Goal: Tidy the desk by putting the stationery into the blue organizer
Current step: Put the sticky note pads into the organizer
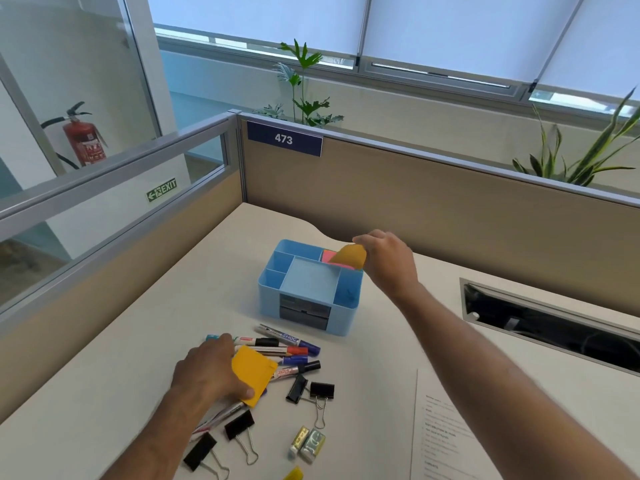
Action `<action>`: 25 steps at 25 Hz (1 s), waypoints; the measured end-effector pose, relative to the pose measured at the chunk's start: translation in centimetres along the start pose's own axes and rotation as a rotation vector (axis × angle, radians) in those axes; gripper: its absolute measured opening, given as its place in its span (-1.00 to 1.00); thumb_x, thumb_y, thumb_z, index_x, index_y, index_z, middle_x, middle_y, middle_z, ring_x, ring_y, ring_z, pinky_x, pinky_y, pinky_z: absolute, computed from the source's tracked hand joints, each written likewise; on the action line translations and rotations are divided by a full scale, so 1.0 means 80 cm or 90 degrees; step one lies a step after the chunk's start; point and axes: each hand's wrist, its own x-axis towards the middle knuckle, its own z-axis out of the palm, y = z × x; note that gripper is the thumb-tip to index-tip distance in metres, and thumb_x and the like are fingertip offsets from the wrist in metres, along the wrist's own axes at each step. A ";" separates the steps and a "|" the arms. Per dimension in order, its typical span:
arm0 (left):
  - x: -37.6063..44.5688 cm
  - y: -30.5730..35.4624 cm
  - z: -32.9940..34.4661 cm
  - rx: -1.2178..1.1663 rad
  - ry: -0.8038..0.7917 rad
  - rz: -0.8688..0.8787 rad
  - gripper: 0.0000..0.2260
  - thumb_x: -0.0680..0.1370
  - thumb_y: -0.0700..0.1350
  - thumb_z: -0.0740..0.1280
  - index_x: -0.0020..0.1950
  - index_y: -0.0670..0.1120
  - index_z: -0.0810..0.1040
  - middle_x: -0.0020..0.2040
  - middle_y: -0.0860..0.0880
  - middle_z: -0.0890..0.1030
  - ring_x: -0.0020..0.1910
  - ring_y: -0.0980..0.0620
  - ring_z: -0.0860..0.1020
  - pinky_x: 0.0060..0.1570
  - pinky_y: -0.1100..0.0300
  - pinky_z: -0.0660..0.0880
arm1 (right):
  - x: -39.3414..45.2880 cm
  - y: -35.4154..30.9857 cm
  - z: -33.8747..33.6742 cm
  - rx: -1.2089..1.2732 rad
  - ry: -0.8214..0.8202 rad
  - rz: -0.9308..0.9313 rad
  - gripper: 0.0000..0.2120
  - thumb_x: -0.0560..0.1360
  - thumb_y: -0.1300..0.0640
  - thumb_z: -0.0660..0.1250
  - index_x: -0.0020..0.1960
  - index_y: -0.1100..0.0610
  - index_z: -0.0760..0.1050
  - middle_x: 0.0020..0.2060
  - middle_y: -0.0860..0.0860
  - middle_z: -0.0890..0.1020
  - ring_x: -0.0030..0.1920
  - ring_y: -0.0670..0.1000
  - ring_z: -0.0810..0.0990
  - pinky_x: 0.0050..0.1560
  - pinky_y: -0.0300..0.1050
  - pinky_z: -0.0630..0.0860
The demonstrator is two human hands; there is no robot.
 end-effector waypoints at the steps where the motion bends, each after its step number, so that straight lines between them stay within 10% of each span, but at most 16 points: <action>1: 0.001 0.001 0.002 -0.003 0.002 0.001 -0.22 0.11 0.31 0.57 0.21 0.08 0.36 0.21 0.05 0.53 0.15 0.01 0.52 0.07 0.07 0.52 | 0.001 -0.004 0.006 -0.023 -0.030 -0.003 -0.62 0.39 0.34 0.36 0.14 0.04 0.61 -0.07 0.04 0.66 -0.11 0.16 0.58 -0.26 -0.03 0.53; 10: 0.003 0.002 -0.007 -0.209 0.090 0.037 -0.79 0.39 -0.02 0.56 -0.12 0.07 0.55 -0.09 0.03 0.63 -0.15 0.08 0.56 -0.16 0.17 0.49 | -0.042 -0.048 0.029 0.226 0.017 -0.020 -0.75 0.44 0.19 0.43 0.12 0.13 0.61 -0.03 0.03 0.69 -0.04 0.07 0.60 -0.02 -0.05 0.54; 17: -0.003 0.056 -0.040 -0.436 0.172 0.173 -0.85 0.39 -0.11 0.57 -0.18 0.06 0.63 -0.19 0.11 0.63 -0.21 0.09 0.61 -0.19 0.15 0.58 | -0.070 -0.100 0.012 0.340 -0.347 -0.161 -0.76 0.45 0.15 0.46 0.11 0.15 0.61 -0.02 0.04 0.69 -0.06 -0.03 0.63 -0.12 -0.17 0.59; 25: 0.034 0.067 -0.014 -0.304 0.188 0.200 -0.81 0.48 -0.13 0.48 0.08 0.04 0.64 0.04 0.05 0.67 0.01 0.11 0.59 0.13 0.13 0.56 | 0.001 -0.025 -0.012 0.230 -0.019 -0.070 -0.77 0.42 0.33 0.40 0.00 0.11 0.69 -0.18 0.05 0.68 -0.23 0.10 0.63 -0.21 -0.11 0.55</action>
